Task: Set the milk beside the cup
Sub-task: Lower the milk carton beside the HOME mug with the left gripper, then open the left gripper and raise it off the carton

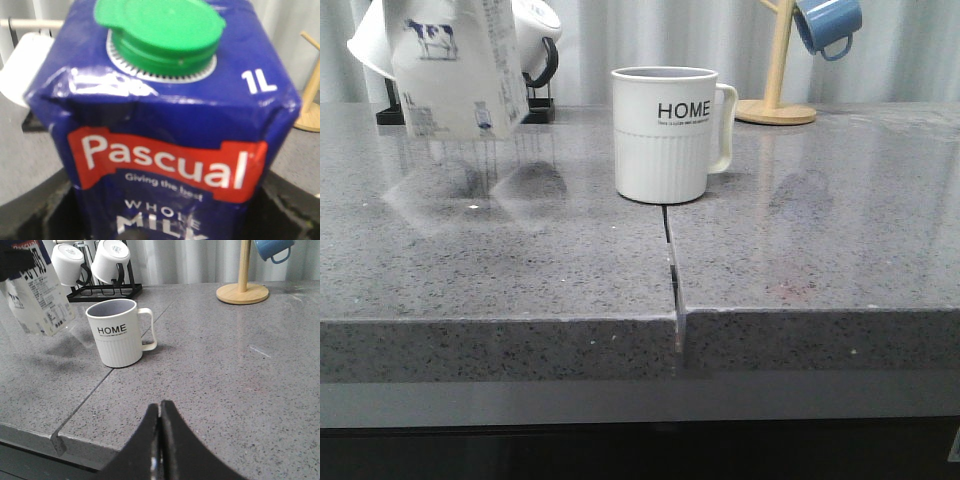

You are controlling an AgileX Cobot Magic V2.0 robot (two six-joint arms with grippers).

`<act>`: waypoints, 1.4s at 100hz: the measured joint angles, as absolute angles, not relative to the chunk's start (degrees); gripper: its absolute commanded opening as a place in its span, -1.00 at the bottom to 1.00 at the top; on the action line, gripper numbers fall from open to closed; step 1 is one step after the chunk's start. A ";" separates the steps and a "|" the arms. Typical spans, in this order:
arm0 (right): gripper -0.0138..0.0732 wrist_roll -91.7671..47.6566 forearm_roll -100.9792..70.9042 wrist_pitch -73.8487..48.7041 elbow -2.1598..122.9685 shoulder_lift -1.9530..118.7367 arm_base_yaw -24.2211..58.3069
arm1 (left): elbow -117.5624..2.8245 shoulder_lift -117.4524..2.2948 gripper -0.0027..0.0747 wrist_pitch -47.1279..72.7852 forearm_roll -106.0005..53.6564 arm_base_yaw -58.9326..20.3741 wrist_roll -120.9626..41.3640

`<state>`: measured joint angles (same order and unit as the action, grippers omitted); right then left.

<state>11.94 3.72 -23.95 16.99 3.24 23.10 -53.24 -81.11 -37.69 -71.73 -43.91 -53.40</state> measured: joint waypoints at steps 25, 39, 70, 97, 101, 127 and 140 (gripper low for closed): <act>-0.84 11.94 3.72 -23.95 16.99 3.24 23.10 | -54.74 -85.49 -0.27 -38.29 -75.76 -47.12 -53.40; -0.84 11.94 3.72 -23.95 16.99 3.24 23.10 | -57.44 -88.84 -0.27 -38.29 -75.78 -47.79 -53.40; -0.84 11.94 3.72 -23.95 16.99 3.24 23.10 | -58.98 -91.47 0.08 -37.83 -75.78 -47.79 -53.40; -0.84 11.94 3.72 -23.95 16.99 3.24 23.10 | -59.23 -91.47 0.68 -36.38 -77.94 -47.79 -53.54; -0.84 11.94 3.72 -23.95 16.99 3.24 23.10 | -59.23 -91.47 0.68 -36.28 -78.20 -47.79 -53.67; -0.84 11.94 3.72 -23.95 16.99 3.24 23.10 | -58.38 -90.46 0.67 -38.19 -79.91 -50.52 -55.84; -0.84 11.94 3.72 -23.95 16.99 3.24 23.10 | -56.81 -88.50 0.67 -41.52 -80.78 -53.24 -58.06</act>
